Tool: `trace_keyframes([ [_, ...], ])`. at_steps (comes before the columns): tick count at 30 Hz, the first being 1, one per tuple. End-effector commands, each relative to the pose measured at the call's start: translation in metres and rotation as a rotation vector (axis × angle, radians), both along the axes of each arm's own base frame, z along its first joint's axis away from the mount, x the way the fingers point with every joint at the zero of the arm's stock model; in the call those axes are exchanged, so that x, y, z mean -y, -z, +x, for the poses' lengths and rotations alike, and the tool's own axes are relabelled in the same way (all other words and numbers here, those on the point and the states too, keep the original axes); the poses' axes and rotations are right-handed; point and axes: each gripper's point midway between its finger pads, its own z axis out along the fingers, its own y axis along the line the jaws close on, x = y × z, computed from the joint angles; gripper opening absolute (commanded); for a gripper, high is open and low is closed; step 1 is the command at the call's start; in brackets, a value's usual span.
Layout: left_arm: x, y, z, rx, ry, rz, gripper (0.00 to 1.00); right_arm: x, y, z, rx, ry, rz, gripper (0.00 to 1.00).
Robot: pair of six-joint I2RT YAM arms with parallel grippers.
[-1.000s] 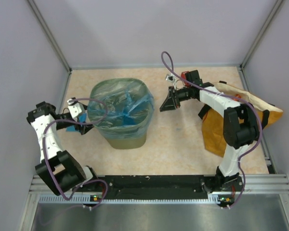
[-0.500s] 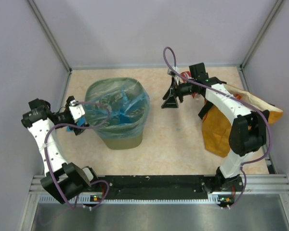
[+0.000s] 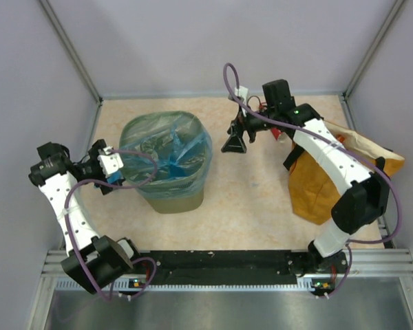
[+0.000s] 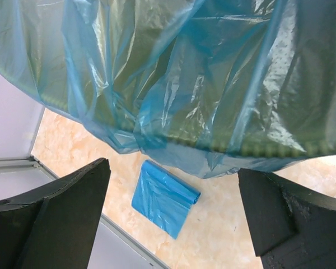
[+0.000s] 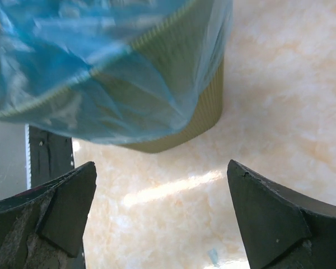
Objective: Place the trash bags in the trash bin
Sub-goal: Place the trash bag in the trash bin.
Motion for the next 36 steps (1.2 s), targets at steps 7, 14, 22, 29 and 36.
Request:
trace_keyframes([
  [7, 0.008, -0.022, -0.032, -0.006, -0.07, -0.046, 0.99, -0.024, -0.105, 0.013, 0.105, 0.179, 0.034, 0.99],
  [14, -0.006, -0.039, -0.024, 0.059, -0.138, -0.11, 0.99, -0.062, -0.081, 0.015, 0.094, 0.201, -0.067, 0.99],
  [22, -0.018, -0.054, -0.021, 0.113, -0.19, -0.137, 0.99, -0.072, -0.037, 0.029, 0.124, 0.29, -0.237, 0.99],
  [29, -0.012, -0.06, -0.024, 0.133, -0.196, -0.164, 0.99, -0.07, -0.038, 0.036, 0.135, 0.335, -0.253, 0.67],
  [36, 0.001, -0.072, -0.027, 0.179, -0.183, -0.204, 0.99, -0.056, -0.063, 0.051, 0.221, 0.425, -0.263, 0.14],
])
